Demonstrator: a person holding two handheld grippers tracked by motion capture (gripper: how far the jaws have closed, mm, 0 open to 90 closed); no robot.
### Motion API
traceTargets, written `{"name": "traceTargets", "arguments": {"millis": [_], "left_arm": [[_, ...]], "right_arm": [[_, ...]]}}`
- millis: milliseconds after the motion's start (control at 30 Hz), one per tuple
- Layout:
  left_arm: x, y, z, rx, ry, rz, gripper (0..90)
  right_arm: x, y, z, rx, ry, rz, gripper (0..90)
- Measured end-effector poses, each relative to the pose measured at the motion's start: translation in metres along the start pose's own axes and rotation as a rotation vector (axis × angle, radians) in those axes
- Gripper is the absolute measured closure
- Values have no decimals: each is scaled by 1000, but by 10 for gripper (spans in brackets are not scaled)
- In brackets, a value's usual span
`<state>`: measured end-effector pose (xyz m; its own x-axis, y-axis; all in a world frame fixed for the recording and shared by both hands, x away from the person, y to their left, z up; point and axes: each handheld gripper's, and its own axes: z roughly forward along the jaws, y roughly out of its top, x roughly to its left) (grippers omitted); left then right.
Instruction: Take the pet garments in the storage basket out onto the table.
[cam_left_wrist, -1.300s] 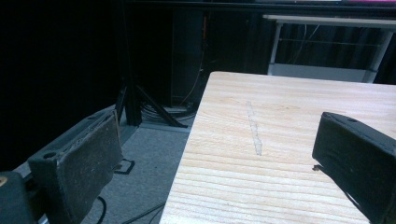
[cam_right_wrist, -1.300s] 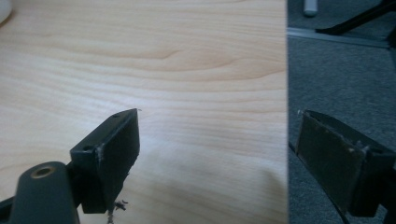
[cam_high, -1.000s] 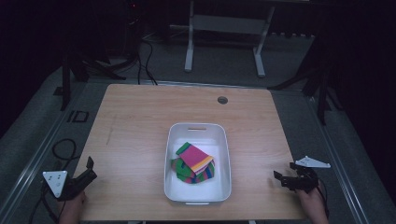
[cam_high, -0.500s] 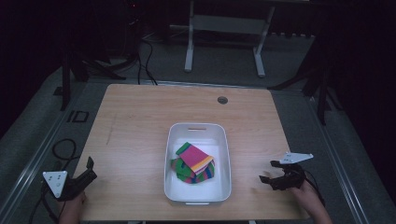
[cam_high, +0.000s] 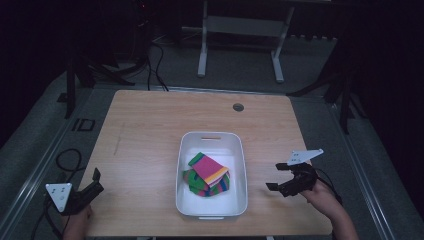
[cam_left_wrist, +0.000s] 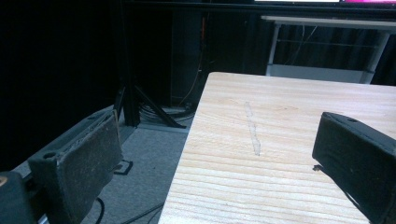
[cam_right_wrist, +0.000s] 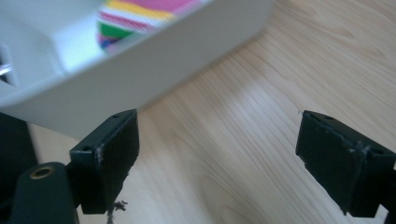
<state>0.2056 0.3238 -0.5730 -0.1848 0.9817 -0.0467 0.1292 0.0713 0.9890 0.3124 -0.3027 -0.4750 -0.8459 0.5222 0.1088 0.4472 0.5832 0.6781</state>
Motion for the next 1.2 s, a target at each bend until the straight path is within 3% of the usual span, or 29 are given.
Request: {"name": "traceTargets", "arguments": {"millis": [200, 400, 533, 733, 967, 1000, 1200], "left_arm": [[0, 0, 0, 0, -2, 1, 18], [0, 0, 0, -1, -4, 2, 19], [0, 0, 0, -2, -6, 1, 18], [0, 0, 0, -2, -9, 1, 18], [0, 0, 0, -1, -12, 9, 18], [0, 0, 0, -1, -13, 8, 18], [0, 0, 0, -3, -18, 2, 19]], "right_arm": [[14, 37, -4, 3, 78, -72, 130], [25, 66, 0, 5, 84, -120, 132], [32, 89, 12, 45, 66, -181, 135], [38, 107, 30, 67, 107, -209, 131], [49, 119, 52, 107, 110, -245, 144], [55, 124, 63, 129, 121, -257, 143], [64, 134, 85, 163, 143, -271, 143]]}}
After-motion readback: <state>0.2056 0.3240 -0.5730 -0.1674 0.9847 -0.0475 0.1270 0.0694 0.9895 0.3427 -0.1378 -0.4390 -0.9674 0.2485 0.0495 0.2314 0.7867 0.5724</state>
